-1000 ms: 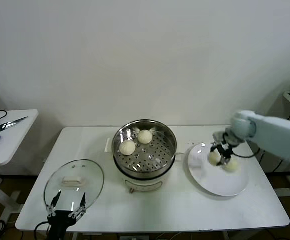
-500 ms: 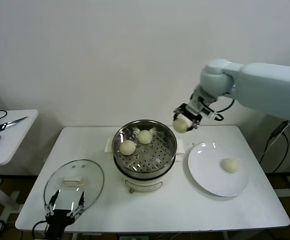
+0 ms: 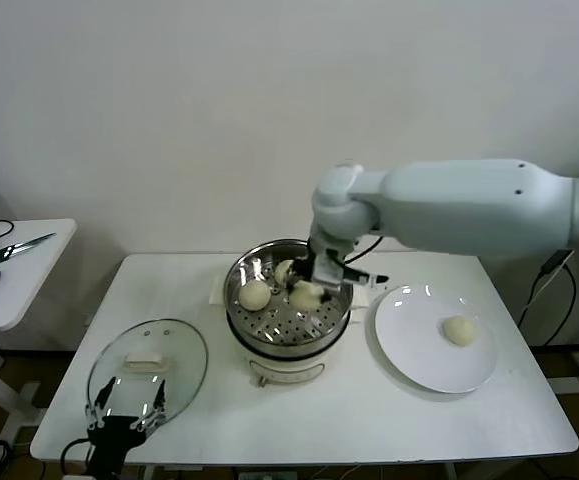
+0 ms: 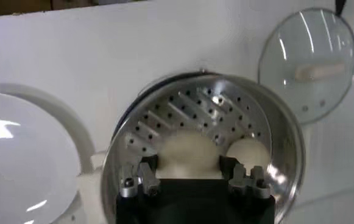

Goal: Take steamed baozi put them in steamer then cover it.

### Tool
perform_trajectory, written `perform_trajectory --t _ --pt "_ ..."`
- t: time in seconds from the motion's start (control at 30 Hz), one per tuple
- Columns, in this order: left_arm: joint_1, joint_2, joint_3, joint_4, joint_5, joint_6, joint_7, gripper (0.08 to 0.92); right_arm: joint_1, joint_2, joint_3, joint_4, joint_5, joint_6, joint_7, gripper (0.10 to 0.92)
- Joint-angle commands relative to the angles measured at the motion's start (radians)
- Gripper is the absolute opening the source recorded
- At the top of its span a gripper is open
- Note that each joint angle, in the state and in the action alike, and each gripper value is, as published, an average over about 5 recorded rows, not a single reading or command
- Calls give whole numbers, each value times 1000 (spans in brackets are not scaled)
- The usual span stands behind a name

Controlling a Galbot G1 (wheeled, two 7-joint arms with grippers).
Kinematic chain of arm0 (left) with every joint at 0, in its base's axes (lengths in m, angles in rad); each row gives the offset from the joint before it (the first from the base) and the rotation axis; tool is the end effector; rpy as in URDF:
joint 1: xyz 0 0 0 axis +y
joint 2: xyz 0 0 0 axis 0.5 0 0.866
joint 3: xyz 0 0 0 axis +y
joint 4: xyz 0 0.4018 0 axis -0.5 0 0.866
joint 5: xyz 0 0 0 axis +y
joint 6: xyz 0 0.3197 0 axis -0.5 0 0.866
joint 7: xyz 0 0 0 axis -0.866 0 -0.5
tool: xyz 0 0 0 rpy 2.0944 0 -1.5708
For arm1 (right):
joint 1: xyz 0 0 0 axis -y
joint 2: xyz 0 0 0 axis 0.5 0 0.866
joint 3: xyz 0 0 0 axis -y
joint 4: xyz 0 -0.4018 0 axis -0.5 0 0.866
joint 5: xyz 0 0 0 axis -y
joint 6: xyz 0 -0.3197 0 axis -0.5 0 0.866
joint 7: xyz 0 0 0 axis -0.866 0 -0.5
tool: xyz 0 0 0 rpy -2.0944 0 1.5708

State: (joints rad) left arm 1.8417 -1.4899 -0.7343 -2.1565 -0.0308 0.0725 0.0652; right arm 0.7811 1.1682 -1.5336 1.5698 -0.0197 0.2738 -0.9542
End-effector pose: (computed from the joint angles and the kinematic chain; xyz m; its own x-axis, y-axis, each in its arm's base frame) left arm 0.0257 0.0737 -0.3399 -0.9610 -0.0756 0.2659 -0.0340 0.9869 0.1579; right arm 0.5029 0.1025 -0.0221 -0.1678 -0.1555 0.9735 -0.1235 -0.9764 -0.1773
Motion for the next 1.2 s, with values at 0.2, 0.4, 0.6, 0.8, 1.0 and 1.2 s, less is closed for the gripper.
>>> perform_trajectory --t 0.2,0.4,0.6,0.8,1.0,1.2 --pt "-1 2 -1 2 -4 1 0 823 -141 105 2 -86 -76 26 20 666" --pt "-2 1 2 2 -5 0 0 823 -163 121 7 -133 -97 27 28 670" --pt "2 0 3 2 -4 -4 -1 823 -168 125 9 -159 -87 43 39 737" --pt "5 0 5 2 -2 -7 -1 823 -154 120 21 -161 -67 56 43 819" --pt "6 -3 11 0 3 -9 -2 823 -41 56 45 -151 84 68 -64 823" --pt "13 -1 7 -4 2 -12 -2 823 164 -54 -34 -277 374 51 -210 823"
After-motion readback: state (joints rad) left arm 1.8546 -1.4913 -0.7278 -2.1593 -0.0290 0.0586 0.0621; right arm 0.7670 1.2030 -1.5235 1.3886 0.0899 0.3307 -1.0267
